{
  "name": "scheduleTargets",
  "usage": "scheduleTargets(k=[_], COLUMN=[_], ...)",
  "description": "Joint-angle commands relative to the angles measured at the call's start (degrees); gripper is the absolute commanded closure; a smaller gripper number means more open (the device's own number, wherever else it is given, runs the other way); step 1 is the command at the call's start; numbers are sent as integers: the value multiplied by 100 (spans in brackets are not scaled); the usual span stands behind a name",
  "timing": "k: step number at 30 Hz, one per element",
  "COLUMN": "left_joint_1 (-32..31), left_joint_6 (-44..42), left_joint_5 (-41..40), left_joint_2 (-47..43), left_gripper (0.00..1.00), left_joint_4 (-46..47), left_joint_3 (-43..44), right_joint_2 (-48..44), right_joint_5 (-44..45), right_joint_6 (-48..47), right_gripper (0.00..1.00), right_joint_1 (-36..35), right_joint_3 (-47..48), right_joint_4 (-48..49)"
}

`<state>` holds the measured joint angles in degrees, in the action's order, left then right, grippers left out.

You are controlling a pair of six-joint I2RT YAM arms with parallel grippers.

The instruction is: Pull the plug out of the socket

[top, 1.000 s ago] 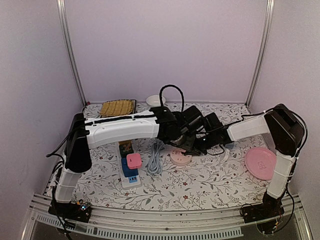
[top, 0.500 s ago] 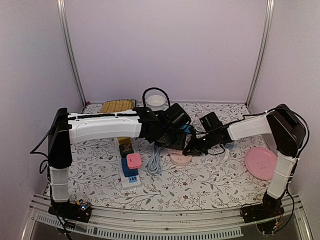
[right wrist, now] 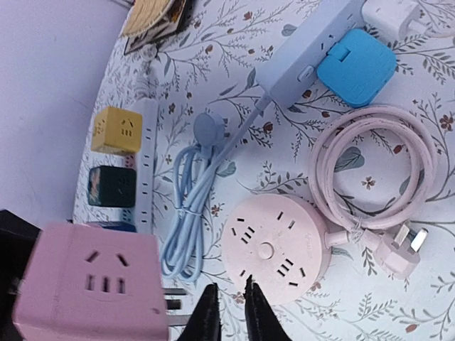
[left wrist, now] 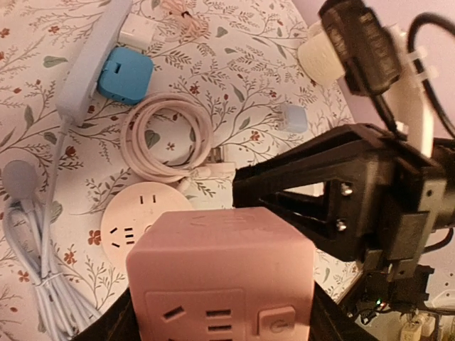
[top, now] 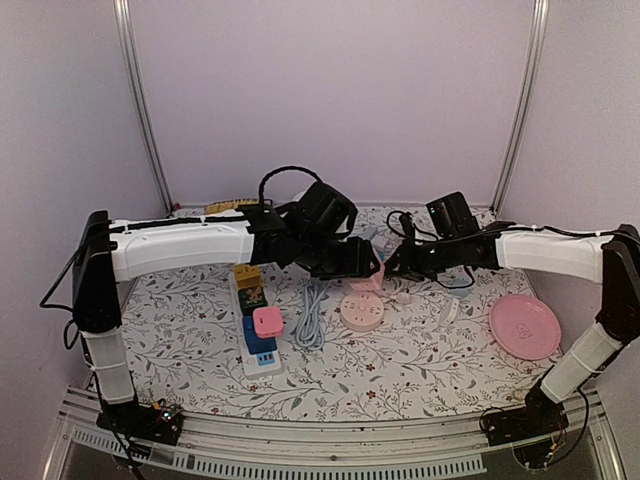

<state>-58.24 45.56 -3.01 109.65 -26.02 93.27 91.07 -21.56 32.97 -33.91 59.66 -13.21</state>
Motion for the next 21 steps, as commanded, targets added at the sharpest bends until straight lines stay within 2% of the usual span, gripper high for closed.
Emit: scheduleTargets(k=[1,8,12,16,21], left_joint_1=[-4,70,111,132,48], left_joint_6=[-80,-17,-91,-149,-48], left_joint_5=[590,1204,1420,1892,2333], left_joint_2=[17,132,136,221,760], left_gripper=[90,89,79,73,69], left_joint_4=[769,1239,1319,1534,1679], left_joint_3=[-65,-57,-84,-138,38], right_joint_2=[-735,-1657,-2117,-2285,-2182], right_joint_5=[268,403,456,700,1363], right_joint_6=[-249,-658,-882,-909,-543], right_gripper=[77,38,22,17,17], right_joint_1=[102,146,148,161,254], right_joint_3=[-96,-521,-766,-802,-767], right_joint_4=[-94,-70,50,-108,-886])
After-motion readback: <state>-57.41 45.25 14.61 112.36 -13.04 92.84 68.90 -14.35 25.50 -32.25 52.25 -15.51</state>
